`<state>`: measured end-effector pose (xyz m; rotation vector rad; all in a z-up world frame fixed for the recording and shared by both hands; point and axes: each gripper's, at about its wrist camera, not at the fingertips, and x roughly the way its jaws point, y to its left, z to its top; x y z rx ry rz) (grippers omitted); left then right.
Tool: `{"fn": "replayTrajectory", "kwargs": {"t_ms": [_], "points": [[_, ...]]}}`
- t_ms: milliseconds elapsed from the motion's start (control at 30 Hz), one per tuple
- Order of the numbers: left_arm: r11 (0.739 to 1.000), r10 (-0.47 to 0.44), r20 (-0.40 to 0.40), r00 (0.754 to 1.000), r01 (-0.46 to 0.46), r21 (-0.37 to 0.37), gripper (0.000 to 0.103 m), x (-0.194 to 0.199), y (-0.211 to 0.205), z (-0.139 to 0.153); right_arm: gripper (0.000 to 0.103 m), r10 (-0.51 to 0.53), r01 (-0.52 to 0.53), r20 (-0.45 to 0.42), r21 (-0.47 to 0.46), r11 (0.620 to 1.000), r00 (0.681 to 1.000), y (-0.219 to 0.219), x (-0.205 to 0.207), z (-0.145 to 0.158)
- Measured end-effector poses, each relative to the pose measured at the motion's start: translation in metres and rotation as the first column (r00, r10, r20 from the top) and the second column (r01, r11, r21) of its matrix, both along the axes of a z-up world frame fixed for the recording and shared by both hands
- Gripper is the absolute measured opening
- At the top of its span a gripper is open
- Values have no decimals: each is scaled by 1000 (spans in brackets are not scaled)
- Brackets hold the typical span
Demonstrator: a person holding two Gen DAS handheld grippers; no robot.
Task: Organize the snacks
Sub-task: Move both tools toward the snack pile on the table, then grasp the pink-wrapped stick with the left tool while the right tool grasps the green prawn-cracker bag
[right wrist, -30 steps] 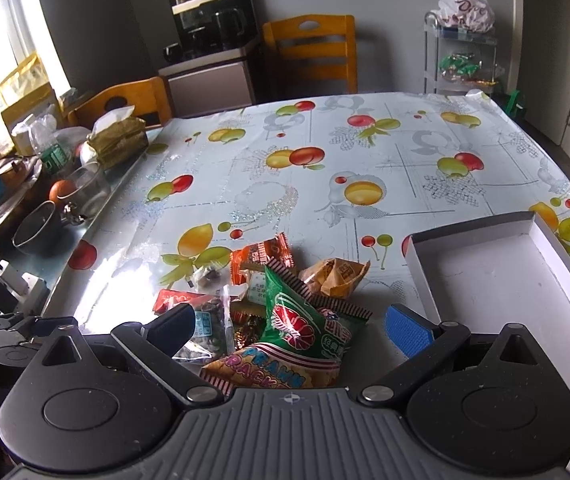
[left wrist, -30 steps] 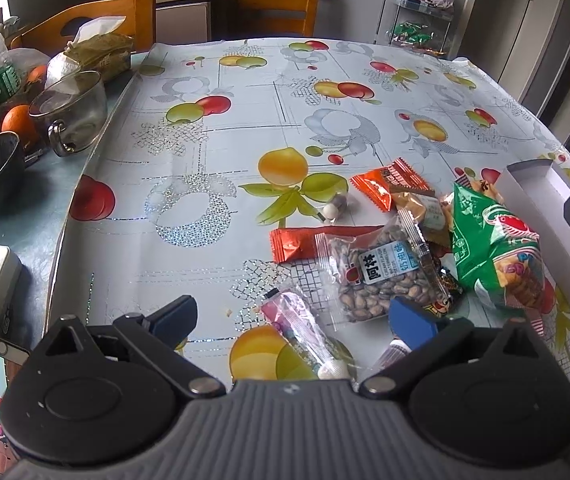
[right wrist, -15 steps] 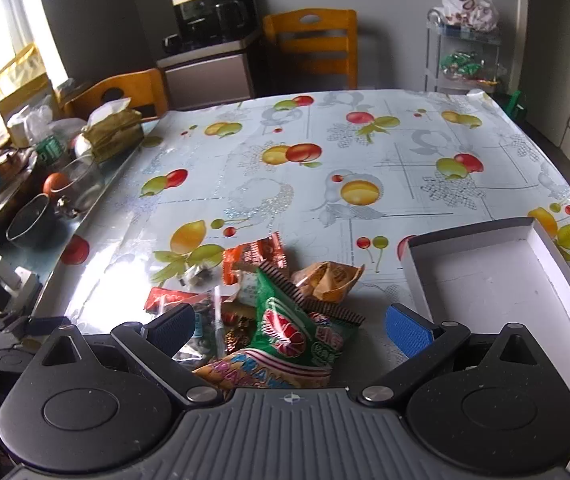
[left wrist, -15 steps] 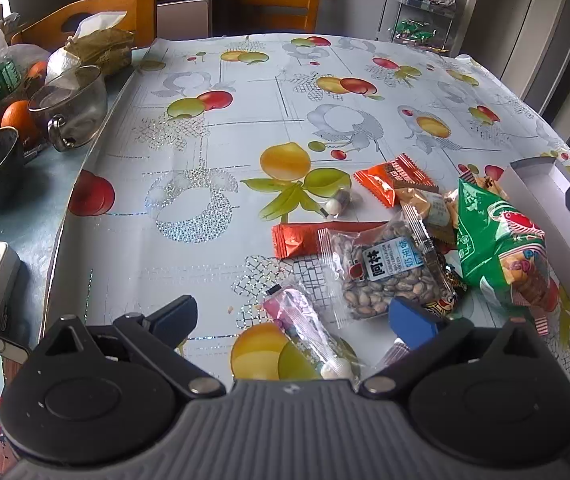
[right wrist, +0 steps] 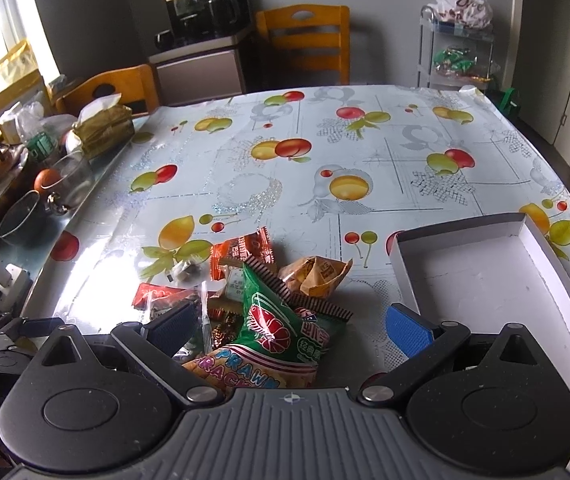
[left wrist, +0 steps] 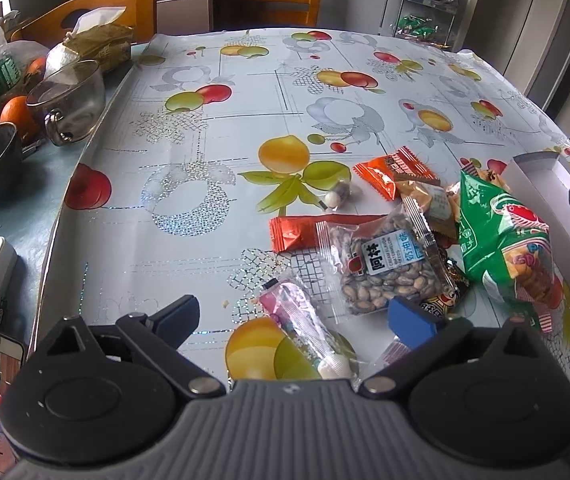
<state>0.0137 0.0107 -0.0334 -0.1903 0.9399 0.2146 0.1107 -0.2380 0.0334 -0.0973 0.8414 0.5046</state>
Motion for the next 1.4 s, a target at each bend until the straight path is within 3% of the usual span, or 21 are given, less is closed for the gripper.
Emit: {"fn": "replayTrajectory", "kwargs": {"t_ms": [167, 700, 800, 1067, 1400], "points": [[999, -27, -7, 1000, 27, -32, 80, 1, 0, -7, 103, 16, -16, -15, -3, 1000, 1000, 7, 1, -3], [999, -16, -56, 998, 13, -41, 74, 3, 8, -34, 103, 20, -21, -52, -32, 999, 998, 17, 5, -21], [999, -47, -47, 998, 46, -20, 68, 4, 4, -36, 103, 20, -22, -52, -42, 999, 998, 18, 6, -24], [997, -74, -36, 997, 74, 5, 42, 4, 3, -34, 103, 4, -5, -126, -7, 1000, 992, 23, 16, -37], [997, -81, -55, 995, 81, 1, 35, 2, 5, -32, 103, -33, 32, -159, -12, 999, 987, 22, 30, -53]]}}
